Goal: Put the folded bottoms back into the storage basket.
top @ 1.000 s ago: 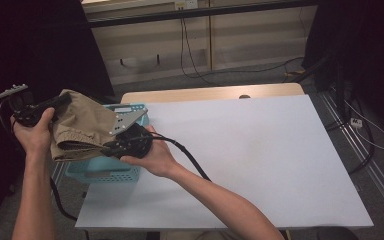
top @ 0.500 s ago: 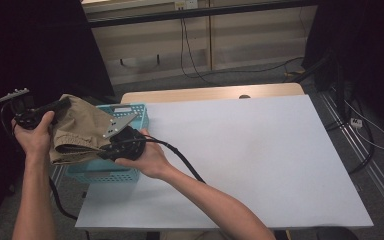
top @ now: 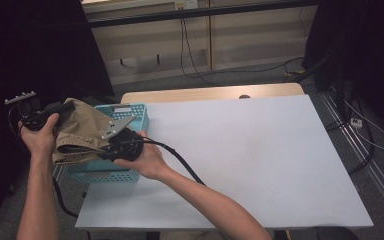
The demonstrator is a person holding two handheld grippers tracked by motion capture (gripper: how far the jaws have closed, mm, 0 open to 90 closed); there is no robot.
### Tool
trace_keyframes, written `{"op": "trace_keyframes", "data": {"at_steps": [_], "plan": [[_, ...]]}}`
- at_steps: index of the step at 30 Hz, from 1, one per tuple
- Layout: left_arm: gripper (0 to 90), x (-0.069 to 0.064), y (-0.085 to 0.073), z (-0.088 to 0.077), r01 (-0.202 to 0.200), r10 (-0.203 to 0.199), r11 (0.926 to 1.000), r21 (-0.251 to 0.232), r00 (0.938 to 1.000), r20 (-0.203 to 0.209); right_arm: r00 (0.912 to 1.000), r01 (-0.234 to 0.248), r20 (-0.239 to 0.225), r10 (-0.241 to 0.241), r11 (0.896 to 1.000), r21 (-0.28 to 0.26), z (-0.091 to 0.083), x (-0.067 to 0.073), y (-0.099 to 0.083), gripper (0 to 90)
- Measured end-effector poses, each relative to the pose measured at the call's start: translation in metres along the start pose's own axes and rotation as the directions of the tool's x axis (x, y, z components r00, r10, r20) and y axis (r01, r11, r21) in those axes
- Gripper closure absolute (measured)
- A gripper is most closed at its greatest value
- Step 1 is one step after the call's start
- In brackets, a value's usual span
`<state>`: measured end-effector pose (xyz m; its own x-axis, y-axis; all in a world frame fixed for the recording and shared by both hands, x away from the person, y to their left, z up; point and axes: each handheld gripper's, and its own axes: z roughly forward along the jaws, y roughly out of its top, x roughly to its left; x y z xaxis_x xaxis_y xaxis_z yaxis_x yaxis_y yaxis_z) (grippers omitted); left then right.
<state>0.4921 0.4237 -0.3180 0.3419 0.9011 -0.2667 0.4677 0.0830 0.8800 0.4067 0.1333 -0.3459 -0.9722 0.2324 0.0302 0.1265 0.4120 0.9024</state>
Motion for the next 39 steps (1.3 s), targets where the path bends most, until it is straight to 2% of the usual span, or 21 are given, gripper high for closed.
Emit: {"op": "trace_keyframes", "data": {"at_steps": [7, 14, 25, 39], "plan": [[81.9, -0.005, 0.003, 0.006, -0.032, 0.032, 0.9993, 0.019, 0.9994, 0.012, 1.0000, -0.010, -0.002, 0.010, 1.000, 0.012, 0.006, -0.002, -0.003, 78.7], [81.8, 0.000, -0.004, 0.011, -0.012, 0.012, 0.9995, 0.030, 0.9999, 0.009, 0.9999, -0.004, 0.013, 0.003, 1.000, 0.021, 0.011, -0.003, -0.007, 78.6], [81.9, 0.008, -0.011, 0.011, -0.008, 0.008, 0.9988, 0.049, 0.9999, 0.006, 0.9998, -0.016, 0.008, 0.016, 0.999, 0.032, 0.025, 0.000, -0.016, 78.2], [81.9, 0.008, -0.020, 0.021, 0.000, -0.001, 0.9983, 0.059, 0.9997, 0.023, 0.9995, -0.029, 0.012, 0.028, 0.998, 0.059, 0.035, 0.001, -0.026, 77.5]]}}
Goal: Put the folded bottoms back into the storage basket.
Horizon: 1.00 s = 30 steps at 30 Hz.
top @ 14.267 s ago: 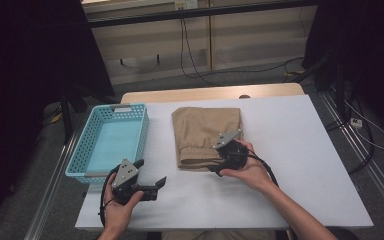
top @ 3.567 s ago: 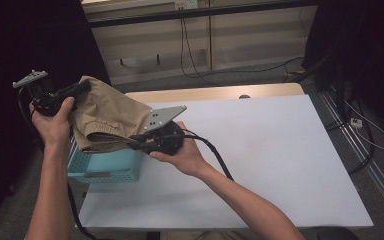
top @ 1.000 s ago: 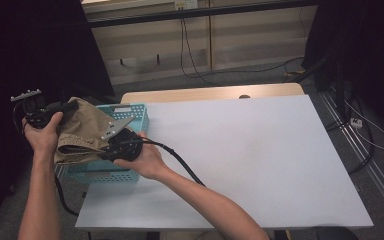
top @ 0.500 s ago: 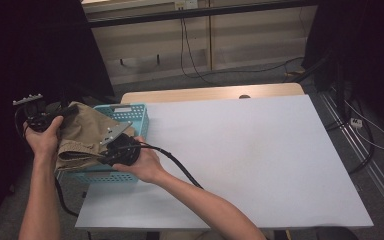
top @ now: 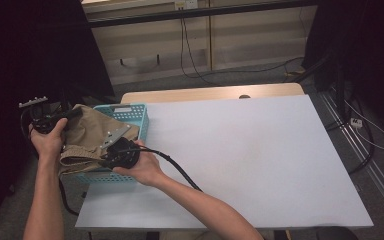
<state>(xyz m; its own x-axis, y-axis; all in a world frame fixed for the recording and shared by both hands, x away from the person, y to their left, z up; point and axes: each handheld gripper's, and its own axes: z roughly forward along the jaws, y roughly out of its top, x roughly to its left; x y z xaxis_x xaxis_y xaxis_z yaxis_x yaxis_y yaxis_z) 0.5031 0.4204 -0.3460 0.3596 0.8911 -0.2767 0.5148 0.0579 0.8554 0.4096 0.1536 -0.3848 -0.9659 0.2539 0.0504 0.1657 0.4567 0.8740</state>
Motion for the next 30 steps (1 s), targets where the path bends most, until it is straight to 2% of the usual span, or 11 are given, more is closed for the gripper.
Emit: {"op": "trace_keyframes", "data": {"at_steps": [3, 9, 14, 19, 28, 30], "plan": [[81.8, -0.001, 0.001, 0.003, -0.004, 0.004, 1.0000, 0.001, 0.9998, 0.020, 0.9999, 0.000, 0.013, 0.000, 1.000, 0.013, 0.003, -0.001, -0.002, 77.4], [81.8, -0.004, 0.000, 0.011, -0.004, 0.004, 1.0000, 0.002, 0.9998, 0.022, 0.9997, -0.018, 0.019, 0.018, 1.000, 0.019, 0.006, -0.003, -0.005, 76.9], [81.7, -0.002, -0.001, 0.012, -0.009, 0.009, 0.9999, 0.010, 0.9996, 0.027, 0.9994, -0.031, 0.017, 0.031, 0.999, 0.019, 0.007, -0.003, -0.007, 76.1], [81.7, -0.003, -0.003, 0.014, -0.013, 0.013, 0.9999, 0.010, 0.9992, 0.038, 0.9994, -0.022, 0.026, 0.021, 0.999, 0.047, 0.013, -0.003, -0.010, 76.2], [81.7, -0.009, -0.002, 0.019, -0.024, 0.023, 0.9996, 0.017, 0.9987, 0.046, 0.9983, -0.054, 0.024, 0.053, 0.997, 0.061, 0.016, -0.005, -0.014, 74.6], [81.7, -0.011, -0.002, 0.019, -0.027, 0.026, 0.9995, 0.016, 0.9977, 0.063, 0.9982, -0.054, 0.027, 0.053, 0.997, 0.060, 0.016, -0.006, -0.014, 73.8]]}}
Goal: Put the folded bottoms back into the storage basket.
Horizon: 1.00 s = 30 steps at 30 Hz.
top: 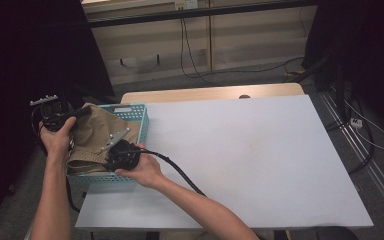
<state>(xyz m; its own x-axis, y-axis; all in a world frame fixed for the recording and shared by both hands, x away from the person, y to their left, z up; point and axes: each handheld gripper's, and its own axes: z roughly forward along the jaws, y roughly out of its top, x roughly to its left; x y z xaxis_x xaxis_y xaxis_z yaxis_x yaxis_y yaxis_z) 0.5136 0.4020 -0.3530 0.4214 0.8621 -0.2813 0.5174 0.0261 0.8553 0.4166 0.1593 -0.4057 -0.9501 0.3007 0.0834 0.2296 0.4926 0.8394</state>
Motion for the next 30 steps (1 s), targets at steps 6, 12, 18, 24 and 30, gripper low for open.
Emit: {"op": "trace_keyframes", "data": {"at_steps": [6, 12, 18, 24, 30], "plan": [[81.7, -0.007, 0.001, 0.005, -0.017, 0.017, 0.9998, 0.003, 0.9998, 0.009, 0.9997, -0.022, -0.006, 0.022, 1.000, -0.009, -0.001, -0.003, -0.001, 70.2], [81.7, -0.011, 0.003, 0.010, -0.020, 0.020, 0.9998, -0.001, 0.9995, 0.026, 0.9996, -0.027, 0.008, 0.028, 0.999, -0.021, -0.006, -0.006, -0.003, 62.5], [81.4, -0.012, 0.005, 0.013, -0.005, 0.006, 0.9999, -0.013, 0.9984, 0.057, 0.9992, -0.035, 0.016, 0.035, 0.999, -0.042, -0.013, -0.011, -0.003, 56.5], [79.9, -0.008, -0.002, 0.022, -0.030, 0.030, 0.9985, 0.046, 0.9995, -0.011, 0.9989, -0.042, 0.016, 0.044, 0.997, -0.066, -0.020, -0.012, -0.005, 51.8], [78.7, -0.004, -0.006, 0.029, -0.031, 0.038, 0.9965, 0.078, 0.9957, -0.084, 0.9991, -0.042, 0.006, 0.042, 0.997, -0.071, -0.024, -0.012, -0.007, 44.4]]}}
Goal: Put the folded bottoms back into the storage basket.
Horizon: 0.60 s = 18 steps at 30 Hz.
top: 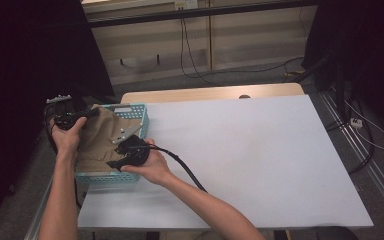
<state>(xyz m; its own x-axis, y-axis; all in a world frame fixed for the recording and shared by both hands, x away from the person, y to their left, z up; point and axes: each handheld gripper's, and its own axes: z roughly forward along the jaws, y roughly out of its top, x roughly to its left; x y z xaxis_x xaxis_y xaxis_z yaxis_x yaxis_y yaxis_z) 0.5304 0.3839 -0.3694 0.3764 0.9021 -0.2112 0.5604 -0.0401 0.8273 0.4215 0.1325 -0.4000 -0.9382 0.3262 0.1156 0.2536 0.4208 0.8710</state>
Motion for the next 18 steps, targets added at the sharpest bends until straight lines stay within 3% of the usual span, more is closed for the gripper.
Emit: {"op": "trace_keyframes", "data": {"at_steps": [2, 8, 10, 18], "plan": [[75.6, 0.002, -0.001, 0.001, 0.000, 0.000, 1.0000, 0.009, 0.9997, -0.023, 1.0000, -0.001, 0.001, 0.001, 1.000, 0.001, -0.001, 0.000, 0.000, 41.1], [78.0, 0.006, -0.005, 0.005, 0.007, -0.006, 0.9994, 0.032, 0.9996, -0.027, 1.0000, -0.003, -0.005, 0.003, 1.000, -0.004, -0.004, -0.002, -0.004, 33.9], [78.2, 0.007, -0.005, 0.006, 0.000, 0.002, 0.9992, 0.040, 0.9994, -0.035, 0.9998, -0.020, 0.003, 0.020, 1.000, -0.008, -0.005, -0.003, -0.005, 25.8], [79.3, 0.007, -0.009, 0.017, -0.004, 0.008, 0.9977, 0.068, 0.9982, -0.059, 0.9996, -0.019, 0.022, 0.019, 0.999, -0.026, -0.015, -0.005, -0.007, 23.6]]}}
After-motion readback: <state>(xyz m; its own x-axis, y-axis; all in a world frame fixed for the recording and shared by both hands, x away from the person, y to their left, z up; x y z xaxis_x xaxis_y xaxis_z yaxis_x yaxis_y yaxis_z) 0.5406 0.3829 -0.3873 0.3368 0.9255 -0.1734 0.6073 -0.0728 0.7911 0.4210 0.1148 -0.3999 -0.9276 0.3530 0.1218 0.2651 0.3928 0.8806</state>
